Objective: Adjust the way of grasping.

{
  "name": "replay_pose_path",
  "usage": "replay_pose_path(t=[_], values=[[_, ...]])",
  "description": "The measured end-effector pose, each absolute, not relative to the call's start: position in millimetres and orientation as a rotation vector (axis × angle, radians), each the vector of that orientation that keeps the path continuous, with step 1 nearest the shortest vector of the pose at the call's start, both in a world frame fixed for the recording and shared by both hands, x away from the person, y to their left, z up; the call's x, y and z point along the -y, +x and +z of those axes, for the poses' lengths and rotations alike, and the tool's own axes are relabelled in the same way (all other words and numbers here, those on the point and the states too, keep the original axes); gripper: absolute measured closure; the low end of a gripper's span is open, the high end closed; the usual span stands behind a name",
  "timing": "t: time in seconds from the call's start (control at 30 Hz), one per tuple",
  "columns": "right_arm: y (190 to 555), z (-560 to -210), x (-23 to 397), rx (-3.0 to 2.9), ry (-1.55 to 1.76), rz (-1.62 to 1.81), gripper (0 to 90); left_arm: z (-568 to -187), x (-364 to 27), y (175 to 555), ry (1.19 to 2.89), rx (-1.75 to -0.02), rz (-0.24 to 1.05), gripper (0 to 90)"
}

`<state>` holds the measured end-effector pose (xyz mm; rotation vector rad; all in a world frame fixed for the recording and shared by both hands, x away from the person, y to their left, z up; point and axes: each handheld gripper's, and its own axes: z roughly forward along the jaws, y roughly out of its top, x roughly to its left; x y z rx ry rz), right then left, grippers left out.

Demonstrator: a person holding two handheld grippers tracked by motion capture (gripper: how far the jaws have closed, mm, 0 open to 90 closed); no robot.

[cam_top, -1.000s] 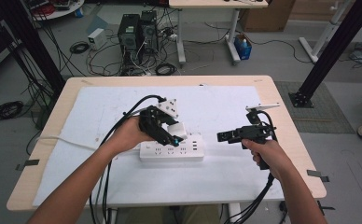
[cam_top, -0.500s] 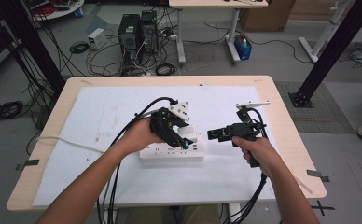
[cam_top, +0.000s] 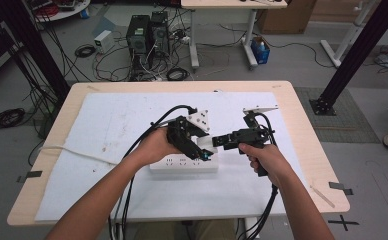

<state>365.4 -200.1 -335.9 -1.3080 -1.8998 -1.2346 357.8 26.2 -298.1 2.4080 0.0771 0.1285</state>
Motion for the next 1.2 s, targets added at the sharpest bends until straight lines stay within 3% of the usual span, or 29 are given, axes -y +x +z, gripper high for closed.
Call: replay_pose_path(t=[0.17, 0.23, 0.33, 0.5, 0.8, 1.13, 1.2], values=[[367, -337, 196, 1.897, -1.292, -1.233, 7.1, -298, -24, 357, 2.397, -0.080, 0.127, 42.5], [367, -337, 193, 1.893, -1.283, -1.234, 14.8, -298, -22, 356, 2.393, -0.074, 0.129, 42.6], [368, -339, 190, 1.875, -1.265, -1.248, 18.3, -298, -21, 356, 2.394, -0.072, 0.132, 42.5], [369, -339, 187, 1.871, -1.241, -1.254, 35.4, -298, -20, 355, 2.396, -0.067, 0.140, 42.5], [370, -340, 186, 1.800, -1.266, -1.215, 51.8, -296, -19, 354, 2.389, -0.052, 0.155, 42.5], [372, -344, 189, 1.726, -1.313, -1.178, 62.0, -300, -12, 348, 2.418, -0.024, 0.244, 42.1], [372, -345, 190, 1.738, -1.319, -1.174, 62.3, -300, -12, 349, 2.423, -0.051, 0.237, 37.0]])
